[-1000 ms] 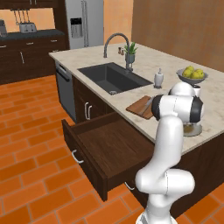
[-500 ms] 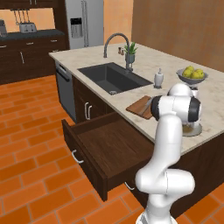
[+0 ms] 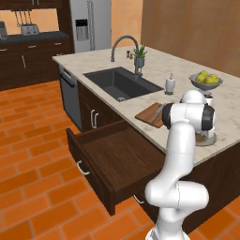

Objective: Pick up the knife from the drawer and place it on the cutting board. Then place the meat from the plate to the cutting board.

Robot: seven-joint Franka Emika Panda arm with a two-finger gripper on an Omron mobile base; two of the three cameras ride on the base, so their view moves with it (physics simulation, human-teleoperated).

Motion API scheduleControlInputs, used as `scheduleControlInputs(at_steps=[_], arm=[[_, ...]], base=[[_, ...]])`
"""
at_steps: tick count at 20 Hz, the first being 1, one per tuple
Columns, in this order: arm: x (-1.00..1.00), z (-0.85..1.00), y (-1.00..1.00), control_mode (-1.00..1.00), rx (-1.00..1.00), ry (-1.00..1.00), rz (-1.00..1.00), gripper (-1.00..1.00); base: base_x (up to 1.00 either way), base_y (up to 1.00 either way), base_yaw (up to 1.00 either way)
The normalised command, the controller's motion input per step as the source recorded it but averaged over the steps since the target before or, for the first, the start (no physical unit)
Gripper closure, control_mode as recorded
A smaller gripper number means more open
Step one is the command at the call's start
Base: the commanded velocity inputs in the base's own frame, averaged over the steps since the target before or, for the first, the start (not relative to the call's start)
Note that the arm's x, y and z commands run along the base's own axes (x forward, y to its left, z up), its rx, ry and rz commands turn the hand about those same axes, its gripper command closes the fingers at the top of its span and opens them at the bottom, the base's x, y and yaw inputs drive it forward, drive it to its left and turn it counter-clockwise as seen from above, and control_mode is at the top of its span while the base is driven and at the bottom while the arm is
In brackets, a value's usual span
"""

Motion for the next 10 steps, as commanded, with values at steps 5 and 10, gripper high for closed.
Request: scheduleControlInputs(at_steps=[5,10], arm=[[-0.1,0.14,0.01,-1.0,0.0,-0.13,0.0,1.0],[-0.02,0.82,0.16,-1.0,0.04,-0.33,0.04,1.0]], base=[[0.0,0.0,0.0],[0.0,0.0,0.0]])
